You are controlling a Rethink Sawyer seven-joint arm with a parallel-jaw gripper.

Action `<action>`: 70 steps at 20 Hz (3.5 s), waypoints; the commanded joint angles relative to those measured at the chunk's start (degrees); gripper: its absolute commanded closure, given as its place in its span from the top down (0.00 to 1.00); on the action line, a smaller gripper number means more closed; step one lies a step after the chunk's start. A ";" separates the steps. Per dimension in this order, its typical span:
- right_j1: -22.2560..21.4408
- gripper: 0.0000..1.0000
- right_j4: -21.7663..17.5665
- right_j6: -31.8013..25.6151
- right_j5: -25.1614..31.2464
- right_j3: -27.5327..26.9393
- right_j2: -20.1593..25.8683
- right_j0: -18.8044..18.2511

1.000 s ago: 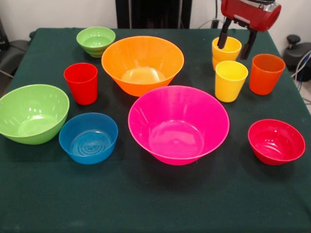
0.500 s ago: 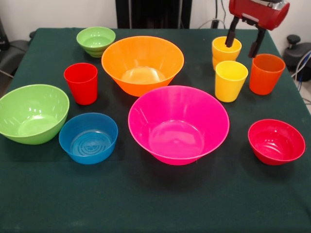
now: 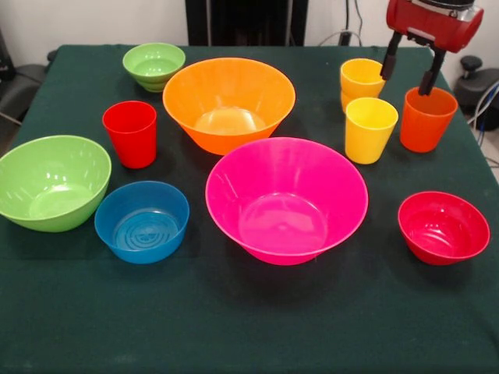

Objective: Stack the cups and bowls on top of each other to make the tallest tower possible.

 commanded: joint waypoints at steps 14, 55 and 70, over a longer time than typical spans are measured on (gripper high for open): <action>-2.35 1.00 -9.13 -6.11 -1.72 5.18 10.33 -11.89; -2.16 1.00 -33.70 -11.42 2.05 4.63 26.59 -25.96; -0.41 1.00 -35.66 -10.11 2.36 3.58 27.76 -28.62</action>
